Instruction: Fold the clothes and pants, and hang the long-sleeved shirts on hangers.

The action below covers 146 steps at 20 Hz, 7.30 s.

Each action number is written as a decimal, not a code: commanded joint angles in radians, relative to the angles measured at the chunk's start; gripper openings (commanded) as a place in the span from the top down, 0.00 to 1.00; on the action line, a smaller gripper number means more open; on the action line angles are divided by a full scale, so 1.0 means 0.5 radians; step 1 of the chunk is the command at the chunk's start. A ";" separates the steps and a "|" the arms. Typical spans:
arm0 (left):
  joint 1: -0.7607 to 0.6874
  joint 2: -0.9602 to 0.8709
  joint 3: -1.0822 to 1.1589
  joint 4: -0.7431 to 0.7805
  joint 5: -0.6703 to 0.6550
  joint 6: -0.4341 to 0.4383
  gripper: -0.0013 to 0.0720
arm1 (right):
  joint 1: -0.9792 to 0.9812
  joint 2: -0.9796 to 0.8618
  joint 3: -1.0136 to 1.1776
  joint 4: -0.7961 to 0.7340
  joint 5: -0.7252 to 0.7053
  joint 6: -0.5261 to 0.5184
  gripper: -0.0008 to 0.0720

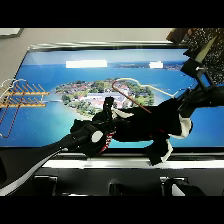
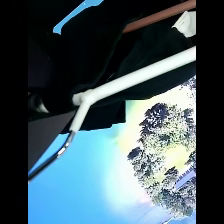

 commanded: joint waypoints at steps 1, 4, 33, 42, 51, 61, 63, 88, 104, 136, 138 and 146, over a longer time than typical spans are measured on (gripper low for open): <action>0.076 0.008 0.034 -0.002 -0.005 -0.166 0.93 | 0.002 0.000 0.001 0.003 0.021 0.056 0.93; 0.250 0.087 0.163 -0.002 -0.340 -0.164 0.93 | 0.002 0.010 0.005 -0.001 0.101 0.191 0.93; 0.993 0.021 0.850 -0.244 -1.578 0.317 0.93 | 0.962 -0.080 0.004 -1.016 -0.048 1.112 0.94; 1.039 0.021 0.865 -0.242 -1.725 0.429 0.93 | 1.165 -0.171 0.005 -1.642 0.005 1.442 0.94; 1.038 0.021 0.958 -0.280 -1.772 0.410 0.93 | 1.164 -0.169 0.004 -1.685 0.044 1.501 0.94; 1.038 0.024 1.082 -0.281 -1.777 0.221 0.93 | 1.164 -0.266 0.004 -1.682 -0.021 1.501 0.94; 1.038 0.024 1.099 -0.280 -1.778 0.220 0.93 | 1.164 -0.318 0.004 -1.685 -0.027 1.501 0.94; 0.488 -0.076 1.465 -0.271 -1.772 0.186 0.93 | 1.328 -0.431 0.287 -1.866 -0.162 1.617 0.94; 1.159 0.238 1.468 -0.266 -2.273 1.029 0.20 | 1.328 -0.416 0.413 -1.752 -0.358 1.393 0.94; 1.241 0.031 1.028 -0.678 -2.211 2.898 0.20 | 1.328 -0.465 0.411 -1.192 -0.481 0.628 0.94; 1.233 0.007 1.028 -0.677 -2.211 2.905 0.20 | 1.328 -0.435 0.411 -1.192 -0.478 0.629 0.94; 1.183 -0.020 1.032 -0.678 -2.203 2.904 0.93 | 1.328 -0.374 0.411 -1.192 -0.474 0.630 0.94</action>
